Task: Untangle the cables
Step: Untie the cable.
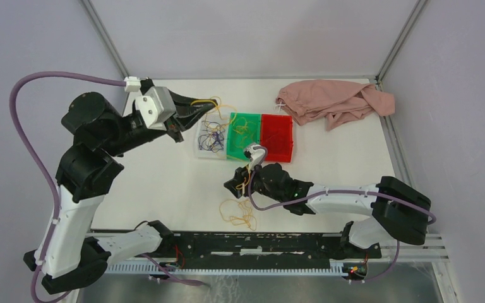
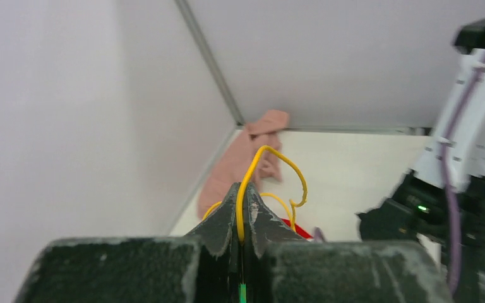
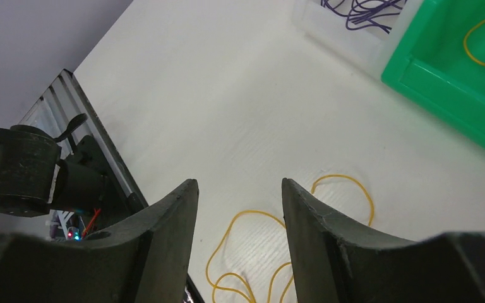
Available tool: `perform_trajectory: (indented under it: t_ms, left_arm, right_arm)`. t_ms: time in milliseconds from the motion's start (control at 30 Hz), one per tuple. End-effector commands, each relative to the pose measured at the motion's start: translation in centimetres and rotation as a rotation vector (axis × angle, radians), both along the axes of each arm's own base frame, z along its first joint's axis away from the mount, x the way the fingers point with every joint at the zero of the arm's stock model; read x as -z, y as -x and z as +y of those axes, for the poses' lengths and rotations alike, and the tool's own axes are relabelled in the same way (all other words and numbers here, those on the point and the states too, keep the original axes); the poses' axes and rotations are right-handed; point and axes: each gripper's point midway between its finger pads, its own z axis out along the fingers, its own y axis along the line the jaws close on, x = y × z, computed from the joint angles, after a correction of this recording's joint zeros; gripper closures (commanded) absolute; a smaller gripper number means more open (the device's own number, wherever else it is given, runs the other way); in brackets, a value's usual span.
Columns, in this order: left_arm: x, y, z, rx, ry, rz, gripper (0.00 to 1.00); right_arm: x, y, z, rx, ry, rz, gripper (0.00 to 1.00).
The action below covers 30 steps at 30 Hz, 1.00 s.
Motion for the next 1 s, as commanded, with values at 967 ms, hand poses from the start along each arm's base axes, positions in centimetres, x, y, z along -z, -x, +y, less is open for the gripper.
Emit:
perform_trajectory:
  t_ms: [967]
  left_arm:
    - [9.3,-16.7,-4.1,-0.382,-0.098,-0.134,0.97]
  right_arm:
    - [-4.1,-7.3,-19.7,0.744,0.269,-0.076,0.35]
